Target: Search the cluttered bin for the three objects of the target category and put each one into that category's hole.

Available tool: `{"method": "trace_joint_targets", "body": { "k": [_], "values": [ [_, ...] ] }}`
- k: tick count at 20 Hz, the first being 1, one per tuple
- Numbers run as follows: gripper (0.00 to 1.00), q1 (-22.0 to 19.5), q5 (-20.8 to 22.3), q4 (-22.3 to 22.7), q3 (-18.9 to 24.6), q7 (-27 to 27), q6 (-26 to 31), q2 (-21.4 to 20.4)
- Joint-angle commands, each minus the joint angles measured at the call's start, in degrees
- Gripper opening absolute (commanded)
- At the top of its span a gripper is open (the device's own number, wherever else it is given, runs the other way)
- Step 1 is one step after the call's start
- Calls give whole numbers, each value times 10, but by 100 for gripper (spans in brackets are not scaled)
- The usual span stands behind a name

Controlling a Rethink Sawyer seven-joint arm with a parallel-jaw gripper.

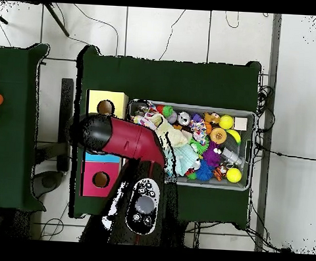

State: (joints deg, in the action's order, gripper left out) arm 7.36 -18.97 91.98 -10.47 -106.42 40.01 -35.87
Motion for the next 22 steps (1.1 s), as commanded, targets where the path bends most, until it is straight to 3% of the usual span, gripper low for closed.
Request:
{"method": "trace_joint_targets", "body": {
  "k": [1, 7, 11, 14, 17, 22],
  "values": [
    [0, -31, 13, 106, 74, -48, -120, 21],
    [0, -49, 19, 120, 92, -36, -132, 14],
    [0, -49, 30, 95, 81, -39, -110, 27],
    [0, -70, 27, 90, 99, -25, -112, 35],
    [0, -68, 30, 60, 86, -32, -63, 37],
    [0, -97, 37, -9, 93, -9, 38, 52]
  ]
}}
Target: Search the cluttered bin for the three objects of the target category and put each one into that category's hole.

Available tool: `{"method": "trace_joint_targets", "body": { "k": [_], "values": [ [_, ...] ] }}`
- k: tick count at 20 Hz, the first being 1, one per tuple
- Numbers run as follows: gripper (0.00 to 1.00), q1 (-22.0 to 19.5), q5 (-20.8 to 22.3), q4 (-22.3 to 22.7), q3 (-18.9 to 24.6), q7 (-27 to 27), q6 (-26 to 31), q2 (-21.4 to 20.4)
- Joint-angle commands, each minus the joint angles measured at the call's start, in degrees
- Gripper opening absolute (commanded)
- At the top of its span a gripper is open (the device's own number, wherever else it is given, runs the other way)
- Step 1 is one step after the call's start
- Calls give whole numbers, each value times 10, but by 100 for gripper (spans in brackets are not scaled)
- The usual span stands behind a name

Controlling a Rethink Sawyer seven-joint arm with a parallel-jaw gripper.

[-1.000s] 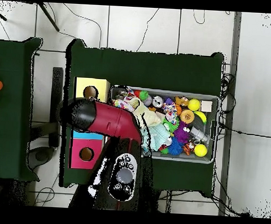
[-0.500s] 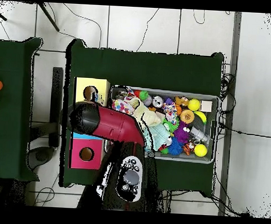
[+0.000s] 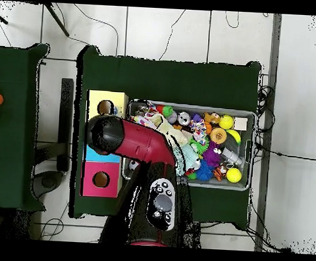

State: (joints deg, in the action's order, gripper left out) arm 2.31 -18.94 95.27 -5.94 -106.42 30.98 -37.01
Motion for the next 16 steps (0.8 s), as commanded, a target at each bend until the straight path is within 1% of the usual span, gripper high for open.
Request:
{"method": "trace_joint_targets", "body": {
  "k": [1, 5, 6, 7, 9, 11, 16],
  "values": [
    [0, -53, 38, -58, 49, -6, 144, 70],
    [0, -66, 52, -122, 47, 1, 188, 96],
    [0, -69, 52, -116, 48, 3, 182, 92],
    [0, -68, 49, -95, 50, 3, 169, 82],
    [0, -66, 47, -90, 51, -6, 164, 78],
    [0, -60, 43, -56, 54, -12, 140, 62],
    [0, -40, 30, 29, 54, -45, 59, 24]
  ]
}}
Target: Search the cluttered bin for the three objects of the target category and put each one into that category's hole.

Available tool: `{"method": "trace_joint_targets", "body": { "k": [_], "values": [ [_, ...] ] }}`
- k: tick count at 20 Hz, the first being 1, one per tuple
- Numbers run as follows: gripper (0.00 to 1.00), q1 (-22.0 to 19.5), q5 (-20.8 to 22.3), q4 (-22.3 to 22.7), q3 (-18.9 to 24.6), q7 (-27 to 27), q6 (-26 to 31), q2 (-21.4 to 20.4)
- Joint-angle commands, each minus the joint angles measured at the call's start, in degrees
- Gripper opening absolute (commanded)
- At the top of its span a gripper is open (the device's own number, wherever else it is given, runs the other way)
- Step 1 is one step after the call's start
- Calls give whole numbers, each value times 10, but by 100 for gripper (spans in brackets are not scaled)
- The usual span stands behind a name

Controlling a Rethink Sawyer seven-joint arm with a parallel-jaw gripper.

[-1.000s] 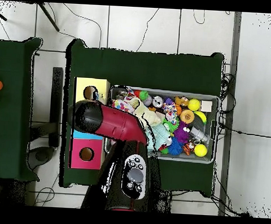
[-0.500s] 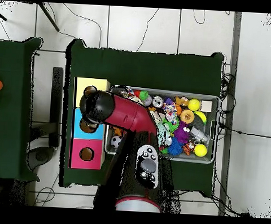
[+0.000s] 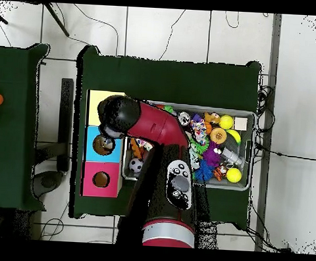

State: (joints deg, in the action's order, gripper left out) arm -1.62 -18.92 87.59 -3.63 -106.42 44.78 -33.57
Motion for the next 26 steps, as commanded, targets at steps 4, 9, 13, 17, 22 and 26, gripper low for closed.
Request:
{"method": "trace_joint_targets", "body": {
  "k": [4, 9, 13, 17, 22, 26],
  "values": [
    [0, 15, 20, 166, 28, -75, -138, -40],
    [0, 26, 17, 212, 18, -94, -185, -62],
    [0, 23, 13, 246, 21, -98, -222, -72],
    [0, 22, 16, 270, 23, -94, -246, -76],
    [0, 25, 20, 281, 20, -91, -261, -77],
    [0, 23, 21, 288, 23, -88, -276, -76]
  ]
}}
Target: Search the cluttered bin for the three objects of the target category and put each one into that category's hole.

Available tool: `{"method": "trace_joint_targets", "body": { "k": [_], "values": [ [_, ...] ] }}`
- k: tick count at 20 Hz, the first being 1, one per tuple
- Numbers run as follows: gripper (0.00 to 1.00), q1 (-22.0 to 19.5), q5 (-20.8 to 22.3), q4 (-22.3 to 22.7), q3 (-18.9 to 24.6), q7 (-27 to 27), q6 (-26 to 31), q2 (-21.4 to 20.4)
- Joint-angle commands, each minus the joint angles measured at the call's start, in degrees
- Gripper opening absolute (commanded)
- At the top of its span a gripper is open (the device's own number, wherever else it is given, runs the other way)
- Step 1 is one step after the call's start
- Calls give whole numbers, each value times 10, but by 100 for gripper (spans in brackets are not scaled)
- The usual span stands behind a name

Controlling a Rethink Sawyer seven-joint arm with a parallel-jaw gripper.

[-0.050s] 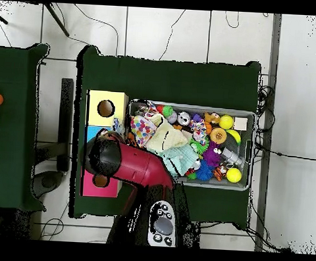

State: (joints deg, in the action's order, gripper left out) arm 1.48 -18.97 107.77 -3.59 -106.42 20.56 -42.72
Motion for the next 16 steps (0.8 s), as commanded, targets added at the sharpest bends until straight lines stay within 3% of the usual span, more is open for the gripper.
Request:
{"method": "trace_joint_targets", "body": {
  "k": [1, 11, 16],
  "values": [
    [0, -7, 23, 87, 22, -89, -36, 16],
    [0, 88, 10, 49, -48, -139, -37, 47],
    [0, 117, -7, 47, -61, -147, -50, 58]
  ]
}}
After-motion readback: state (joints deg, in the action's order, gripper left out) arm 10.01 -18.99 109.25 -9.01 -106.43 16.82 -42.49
